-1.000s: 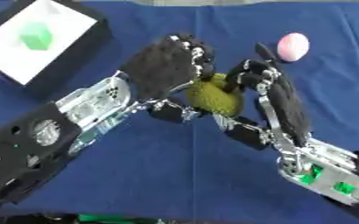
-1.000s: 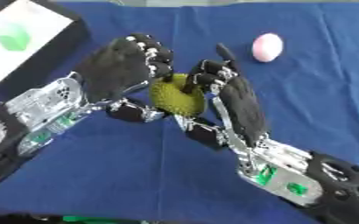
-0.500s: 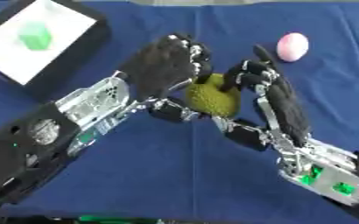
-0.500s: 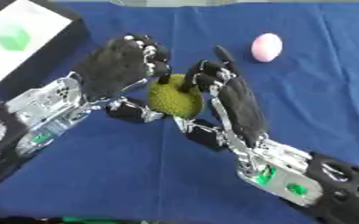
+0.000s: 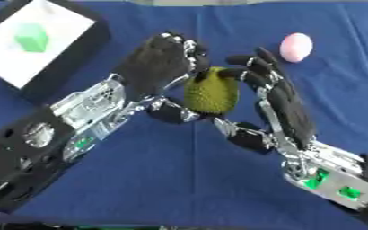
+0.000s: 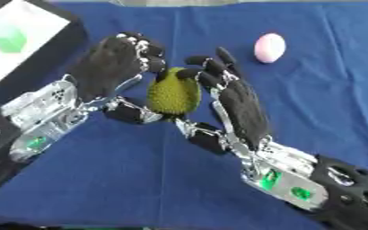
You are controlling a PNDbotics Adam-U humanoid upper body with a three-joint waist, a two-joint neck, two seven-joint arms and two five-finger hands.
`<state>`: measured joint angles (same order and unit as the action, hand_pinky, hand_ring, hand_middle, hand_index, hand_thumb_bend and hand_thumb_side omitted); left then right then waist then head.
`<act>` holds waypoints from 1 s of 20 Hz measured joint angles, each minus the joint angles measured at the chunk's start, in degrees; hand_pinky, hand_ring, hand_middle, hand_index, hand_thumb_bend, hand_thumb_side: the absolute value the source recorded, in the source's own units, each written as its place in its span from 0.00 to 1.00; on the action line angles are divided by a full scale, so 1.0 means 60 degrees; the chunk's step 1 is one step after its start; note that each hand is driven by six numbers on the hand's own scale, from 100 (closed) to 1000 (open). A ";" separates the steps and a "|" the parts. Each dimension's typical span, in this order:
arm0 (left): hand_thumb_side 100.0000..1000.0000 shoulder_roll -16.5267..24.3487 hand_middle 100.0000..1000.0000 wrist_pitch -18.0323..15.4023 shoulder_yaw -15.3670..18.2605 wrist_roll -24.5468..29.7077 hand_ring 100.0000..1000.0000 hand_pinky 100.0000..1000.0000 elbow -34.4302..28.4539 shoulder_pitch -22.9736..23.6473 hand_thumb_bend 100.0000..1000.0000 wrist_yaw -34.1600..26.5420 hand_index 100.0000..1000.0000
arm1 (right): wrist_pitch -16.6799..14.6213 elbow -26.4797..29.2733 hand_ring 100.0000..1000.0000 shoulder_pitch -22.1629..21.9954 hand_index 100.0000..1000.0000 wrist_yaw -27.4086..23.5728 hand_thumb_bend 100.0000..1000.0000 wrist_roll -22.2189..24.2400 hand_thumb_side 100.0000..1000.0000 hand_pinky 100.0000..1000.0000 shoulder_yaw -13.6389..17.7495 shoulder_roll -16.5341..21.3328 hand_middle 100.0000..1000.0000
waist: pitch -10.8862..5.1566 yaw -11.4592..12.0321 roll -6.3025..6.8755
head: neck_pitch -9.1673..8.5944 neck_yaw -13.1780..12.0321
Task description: Pick up the objects with one hand, pass them to the other hand, and then place them into the box on the other side of the table.
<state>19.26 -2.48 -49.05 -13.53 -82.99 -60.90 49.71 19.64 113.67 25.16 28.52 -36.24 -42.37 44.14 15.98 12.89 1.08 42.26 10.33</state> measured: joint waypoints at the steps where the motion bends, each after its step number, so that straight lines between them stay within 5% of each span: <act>1: 0.21 0.0082 0.32 -0.0028 0.0020 -0.0043 0.35 0.47 -0.0066 0.0000 0.59 -0.0012 0.38 | 0.0162 0.0005 0.71 -0.0001 0.82 0.0049 0.59 0.0196 0.16 1.00 0.0000 0.0001 0.89 | 0.0000 0.0001 0.0007 | 0.0002 0.0029; 7: 0.21 0.0797 0.32 -0.0242 0.0136 -0.0200 0.35 0.47 -0.0462 0.0004 0.60 -0.0305 0.38 | 0.1090 0.0005 0.75 -0.0080 0.85 0.0267 0.57 0.0992 0.29 1.00 0.0060 0.0018 0.94 | 0.0000 0.0007 0.0057 | 0.0084 0.0199; 20: 0.09 0.2758 0.28 -0.0137 0.1008 -0.0258 0.31 0.46 -0.1567 0.0759 0.53 -0.1639 0.34 | 0.1494 0.0005 0.74 -0.0213 0.84 0.0407 0.58 0.0843 0.24 1.00 0.0169 0.0097 0.93 | -0.0001 0.0010 0.0054 | 0.0157 0.0159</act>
<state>35.81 -3.30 -43.00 -15.08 -92.39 -56.35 39.88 28.61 113.70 23.89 30.96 -31.18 -41.35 44.72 15.97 12.95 1.40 43.20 11.29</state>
